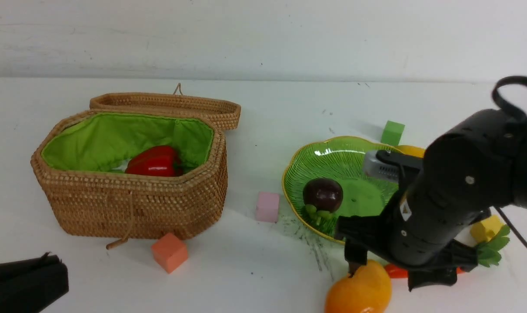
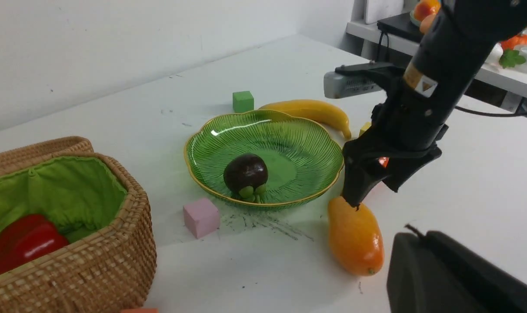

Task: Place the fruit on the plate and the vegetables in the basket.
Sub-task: Use the right arm to grab a mango and put it into the right plate

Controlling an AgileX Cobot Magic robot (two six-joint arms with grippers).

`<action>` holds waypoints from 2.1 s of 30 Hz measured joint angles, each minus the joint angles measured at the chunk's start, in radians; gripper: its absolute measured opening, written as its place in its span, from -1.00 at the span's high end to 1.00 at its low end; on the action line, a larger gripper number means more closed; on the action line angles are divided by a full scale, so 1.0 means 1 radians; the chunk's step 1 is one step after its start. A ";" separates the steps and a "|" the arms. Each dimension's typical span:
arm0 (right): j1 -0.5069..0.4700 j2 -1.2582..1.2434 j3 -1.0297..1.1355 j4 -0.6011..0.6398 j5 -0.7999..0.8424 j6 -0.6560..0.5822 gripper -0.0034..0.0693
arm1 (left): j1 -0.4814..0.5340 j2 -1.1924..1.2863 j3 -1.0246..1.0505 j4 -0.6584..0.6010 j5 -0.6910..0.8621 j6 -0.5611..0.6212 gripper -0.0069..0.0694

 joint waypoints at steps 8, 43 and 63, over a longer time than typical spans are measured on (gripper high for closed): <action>-0.004 0.119 0.000 -0.024 -0.047 0.058 -0.77 | 0.000 0.000 0.000 -0.012 0.010 0.000 0.85; -0.005 0.168 -0.031 0.011 -0.031 -0.190 -0.44 | 0.000 0.000 0.000 -0.016 0.014 0.001 0.85; -0.007 0.030 -0.061 0.062 0.057 -0.290 0.89 | 0.000 0.000 0.000 -0.030 0.012 0.001 0.85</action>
